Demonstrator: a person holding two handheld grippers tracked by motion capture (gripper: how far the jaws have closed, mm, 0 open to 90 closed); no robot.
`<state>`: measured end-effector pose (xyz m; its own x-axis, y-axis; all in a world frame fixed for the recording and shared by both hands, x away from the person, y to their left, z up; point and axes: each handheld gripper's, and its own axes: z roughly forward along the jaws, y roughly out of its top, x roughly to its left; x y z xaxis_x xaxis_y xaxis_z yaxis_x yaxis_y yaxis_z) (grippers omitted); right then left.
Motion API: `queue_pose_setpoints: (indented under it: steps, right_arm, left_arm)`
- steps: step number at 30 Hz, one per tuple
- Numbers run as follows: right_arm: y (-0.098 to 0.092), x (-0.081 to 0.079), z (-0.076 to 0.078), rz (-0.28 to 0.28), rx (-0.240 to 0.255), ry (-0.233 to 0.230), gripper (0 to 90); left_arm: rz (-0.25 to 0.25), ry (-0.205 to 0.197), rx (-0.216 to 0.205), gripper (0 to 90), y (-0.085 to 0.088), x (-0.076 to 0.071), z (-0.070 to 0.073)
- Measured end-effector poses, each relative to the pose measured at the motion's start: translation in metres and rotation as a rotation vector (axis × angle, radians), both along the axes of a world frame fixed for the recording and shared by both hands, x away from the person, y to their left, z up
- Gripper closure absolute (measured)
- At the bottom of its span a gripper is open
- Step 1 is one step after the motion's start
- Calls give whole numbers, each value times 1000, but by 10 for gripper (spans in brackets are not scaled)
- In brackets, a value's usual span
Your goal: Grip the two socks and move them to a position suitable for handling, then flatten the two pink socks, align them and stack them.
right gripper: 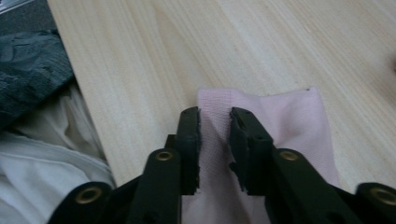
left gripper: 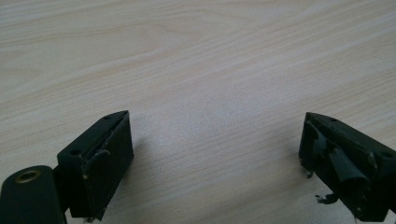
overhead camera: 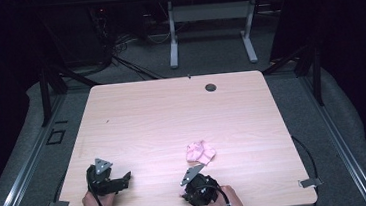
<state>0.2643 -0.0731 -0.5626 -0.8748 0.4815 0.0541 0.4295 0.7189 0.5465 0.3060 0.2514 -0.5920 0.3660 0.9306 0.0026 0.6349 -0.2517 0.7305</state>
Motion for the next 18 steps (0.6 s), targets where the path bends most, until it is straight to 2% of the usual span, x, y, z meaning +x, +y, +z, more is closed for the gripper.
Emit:
queue_pose_setpoints:
  steps: [2,3,5,8,11,12,14,15,16,18]
  right_arm:
    - [0,0,-1,-17,6,-10,775]
    - [-1,1,-2,-22,9,-15,823]
    - [-2,2,-2,-19,9,-10,830]
    - [-6,5,0,-26,35,14,844]
    - [-14,6,8,-39,110,27,844]
    - [-14,6,8,-39,110,27,844]
    - [-19,7,17,-51,157,33,844]
    - [-25,8,24,-63,186,28,844]
    - [-25,8,24,-63,186,28,844]
    - [-29,9,28,-78,218,18,844]
  left_arm:
    - [-1,0,0,100,0,0,0]
    - [0,0,2,100,0,0,0]
    - [1,0,1,100,0,0,0]
    - [2,1,0,100,0,0,0]
    - [8,-18,20,111,-1,-2,1]
    - [8,-18,20,118,-1,-2,1]
    - [8,-28,32,116,-3,-3,1]
    - [12,-20,30,106,-4,-3,1]
    - [12,-20,30,99,-4,-3,1]
    - [12,-10,1,92,-7,-4,2]
